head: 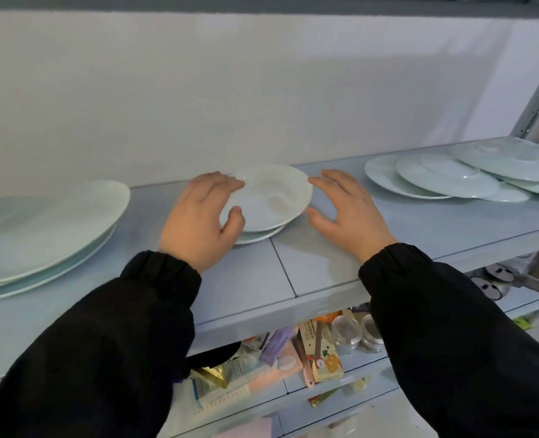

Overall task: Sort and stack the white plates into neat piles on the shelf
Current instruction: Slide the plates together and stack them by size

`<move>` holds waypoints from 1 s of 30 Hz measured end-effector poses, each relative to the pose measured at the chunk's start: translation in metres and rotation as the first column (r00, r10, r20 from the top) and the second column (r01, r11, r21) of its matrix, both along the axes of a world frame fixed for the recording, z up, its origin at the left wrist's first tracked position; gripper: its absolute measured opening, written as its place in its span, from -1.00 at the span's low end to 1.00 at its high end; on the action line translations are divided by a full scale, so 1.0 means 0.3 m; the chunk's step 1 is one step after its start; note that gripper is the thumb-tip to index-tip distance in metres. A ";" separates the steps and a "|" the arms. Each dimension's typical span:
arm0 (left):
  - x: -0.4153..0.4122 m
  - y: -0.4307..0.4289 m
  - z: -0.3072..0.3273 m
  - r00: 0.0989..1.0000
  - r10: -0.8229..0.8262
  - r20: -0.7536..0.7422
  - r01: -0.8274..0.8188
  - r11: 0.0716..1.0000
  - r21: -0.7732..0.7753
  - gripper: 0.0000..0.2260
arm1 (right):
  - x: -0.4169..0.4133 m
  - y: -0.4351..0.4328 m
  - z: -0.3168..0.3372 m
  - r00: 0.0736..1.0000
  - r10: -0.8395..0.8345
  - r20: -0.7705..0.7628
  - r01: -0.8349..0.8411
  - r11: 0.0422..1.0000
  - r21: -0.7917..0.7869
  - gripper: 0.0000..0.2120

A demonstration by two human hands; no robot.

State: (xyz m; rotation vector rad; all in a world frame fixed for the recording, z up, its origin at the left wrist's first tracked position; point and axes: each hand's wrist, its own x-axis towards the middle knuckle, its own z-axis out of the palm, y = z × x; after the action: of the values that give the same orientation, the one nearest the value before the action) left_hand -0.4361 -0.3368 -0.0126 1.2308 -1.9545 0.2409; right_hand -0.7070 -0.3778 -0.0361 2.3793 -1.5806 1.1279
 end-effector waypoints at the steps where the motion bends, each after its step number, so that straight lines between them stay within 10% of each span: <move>1: -0.039 0.006 -0.003 0.998 -0.036 0.042 0.037 0.999 -0.025 -0.65 | -0.035 -0.008 0.002 1.000 -0.018 0.017 0.018 1.000 0.001 -0.44; 30: -1.131 -0.332 -0.056 0.966 -0.184 0.179 0.150 0.971 0.189 -0.53 | -0.952 -0.269 0.007 0.956 -0.174 0.236 0.213 0.965 -0.153 -0.49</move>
State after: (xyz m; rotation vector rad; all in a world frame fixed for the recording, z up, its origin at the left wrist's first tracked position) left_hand -0.7755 -0.4364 -0.0293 1.1785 -2.2778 0.1093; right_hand -0.9927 -0.4584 -0.0340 1.9962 -1.6550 1.4627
